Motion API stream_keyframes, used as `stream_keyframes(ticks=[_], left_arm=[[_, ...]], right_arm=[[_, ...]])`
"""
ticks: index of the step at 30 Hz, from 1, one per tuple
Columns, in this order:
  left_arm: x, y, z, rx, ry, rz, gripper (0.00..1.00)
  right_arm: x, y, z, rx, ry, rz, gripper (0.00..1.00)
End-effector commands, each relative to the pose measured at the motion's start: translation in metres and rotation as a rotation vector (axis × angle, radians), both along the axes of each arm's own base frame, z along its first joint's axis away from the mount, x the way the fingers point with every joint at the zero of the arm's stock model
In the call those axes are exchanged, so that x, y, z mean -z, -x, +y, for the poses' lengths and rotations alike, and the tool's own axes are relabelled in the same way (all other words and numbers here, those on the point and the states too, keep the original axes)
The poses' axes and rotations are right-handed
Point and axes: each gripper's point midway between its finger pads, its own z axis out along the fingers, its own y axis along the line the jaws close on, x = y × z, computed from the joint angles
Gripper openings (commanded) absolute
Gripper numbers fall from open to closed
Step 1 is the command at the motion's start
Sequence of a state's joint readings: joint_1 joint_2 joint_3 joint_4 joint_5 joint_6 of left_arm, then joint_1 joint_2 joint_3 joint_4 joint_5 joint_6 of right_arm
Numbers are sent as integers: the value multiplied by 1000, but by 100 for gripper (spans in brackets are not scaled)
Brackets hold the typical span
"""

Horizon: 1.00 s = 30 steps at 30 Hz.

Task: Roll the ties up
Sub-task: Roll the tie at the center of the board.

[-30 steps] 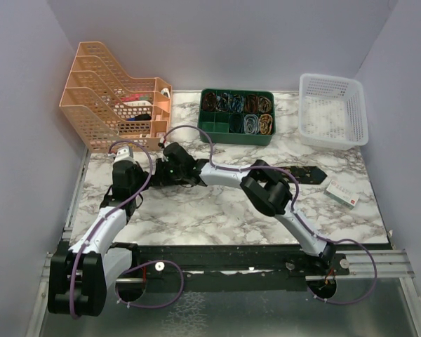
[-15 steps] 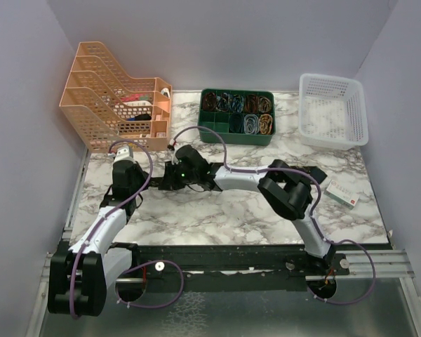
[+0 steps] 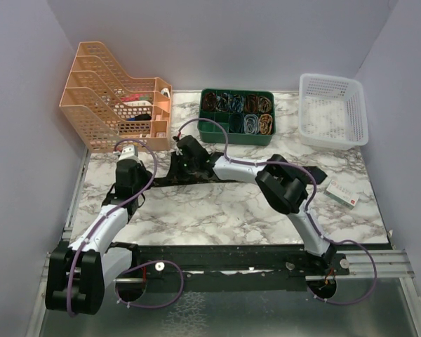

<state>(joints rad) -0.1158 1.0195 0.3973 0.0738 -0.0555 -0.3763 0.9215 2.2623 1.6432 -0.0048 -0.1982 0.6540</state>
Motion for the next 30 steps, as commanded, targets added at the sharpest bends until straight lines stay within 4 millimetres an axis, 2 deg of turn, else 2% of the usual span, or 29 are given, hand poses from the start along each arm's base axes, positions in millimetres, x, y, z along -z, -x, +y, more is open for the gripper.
stream_keyframes(ticks=[1, 4, 8, 21, 26, 30], left_arm=[[-12, -8, -5, 29, -8, -35, 0], [-11, -10, -10, 57, -14, -38, 0], [-10, -12, -20, 97, -20, -37, 0], [-5, -16, -50, 233, -16, 1, 1], [2, -18, -58, 268, -12, 44, 2], [11, -18, -57, 267, -24, 97, 2]], right_arm=[[35, 3, -8, -2, 116, 28, 12], [44, -6, -19, 29, 193, 10, 11], [49, -8, -25, 35, 199, 26, 11], [50, 5, -18, 28, 118, 89, 11], [42, 6, -15, 43, 73, 102, 12], [23, 4, -12, 57, 7, 89, 14]])
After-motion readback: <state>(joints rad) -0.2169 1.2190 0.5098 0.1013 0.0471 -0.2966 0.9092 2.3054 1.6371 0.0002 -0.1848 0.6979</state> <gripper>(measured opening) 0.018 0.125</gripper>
